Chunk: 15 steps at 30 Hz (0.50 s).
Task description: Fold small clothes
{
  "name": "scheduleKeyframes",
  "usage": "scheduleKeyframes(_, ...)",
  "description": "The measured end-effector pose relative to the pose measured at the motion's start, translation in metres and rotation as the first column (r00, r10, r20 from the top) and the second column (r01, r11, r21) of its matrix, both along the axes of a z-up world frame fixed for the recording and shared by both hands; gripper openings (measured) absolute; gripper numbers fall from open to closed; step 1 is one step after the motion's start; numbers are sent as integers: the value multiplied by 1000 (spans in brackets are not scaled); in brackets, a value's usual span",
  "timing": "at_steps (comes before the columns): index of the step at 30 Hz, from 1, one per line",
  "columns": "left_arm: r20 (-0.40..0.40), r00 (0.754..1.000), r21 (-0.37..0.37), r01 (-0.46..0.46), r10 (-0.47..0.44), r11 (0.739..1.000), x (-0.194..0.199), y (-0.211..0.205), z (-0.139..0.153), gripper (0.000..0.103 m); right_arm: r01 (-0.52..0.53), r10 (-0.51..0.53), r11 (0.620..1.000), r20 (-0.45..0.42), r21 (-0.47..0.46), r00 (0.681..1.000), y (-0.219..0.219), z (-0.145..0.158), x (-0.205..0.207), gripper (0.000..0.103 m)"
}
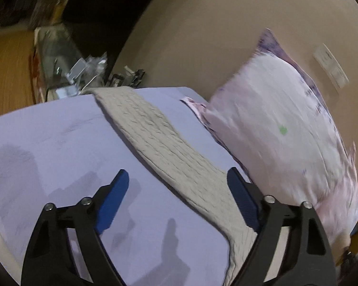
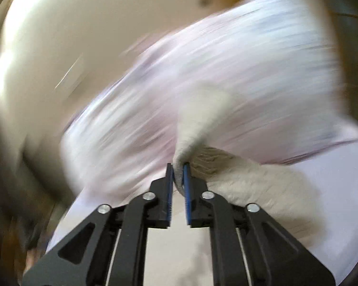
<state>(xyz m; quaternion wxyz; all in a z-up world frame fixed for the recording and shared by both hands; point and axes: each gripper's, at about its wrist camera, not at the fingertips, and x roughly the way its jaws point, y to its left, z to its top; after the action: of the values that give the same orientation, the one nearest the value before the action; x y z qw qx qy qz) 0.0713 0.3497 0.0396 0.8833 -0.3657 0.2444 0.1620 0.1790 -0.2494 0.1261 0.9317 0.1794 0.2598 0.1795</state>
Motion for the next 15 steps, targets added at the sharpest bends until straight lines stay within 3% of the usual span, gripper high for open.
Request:
scheduleKeyframes(1,3,1000,-15,-2,2,1000,3,4,-2,80,-105,103,994,-59,-32,993,40,-12,6,28)
scheduleKeyframes(2,5,1000,-36,1,-1,999,7,9,-5,78,-193,185,980,-122,-57,975,74,-26,10,42)
scheduleKeyframes(5,18,1000,-143,3,-1,990,18,32,-13,76,-245,234,966,-126,-86,964,105,-37,1,49)
scheduleKeyframes(6,13,1000,-166,-3,5,986,19,37,-16,75,-217,208,971,-89,-101,974,100,-36,-6,60)
scheduleKeyframes(8,-4,1000,-209,-29,29,977,26,52,-23,71,-152,147,982,-51,-114,988,84,-33,-12,73)
scheduleKeyframes(15,-52,991,-390,-134,123,911,47,97,-56,51,24,-32,993,-70,-113,997,14,-33,-24,76)
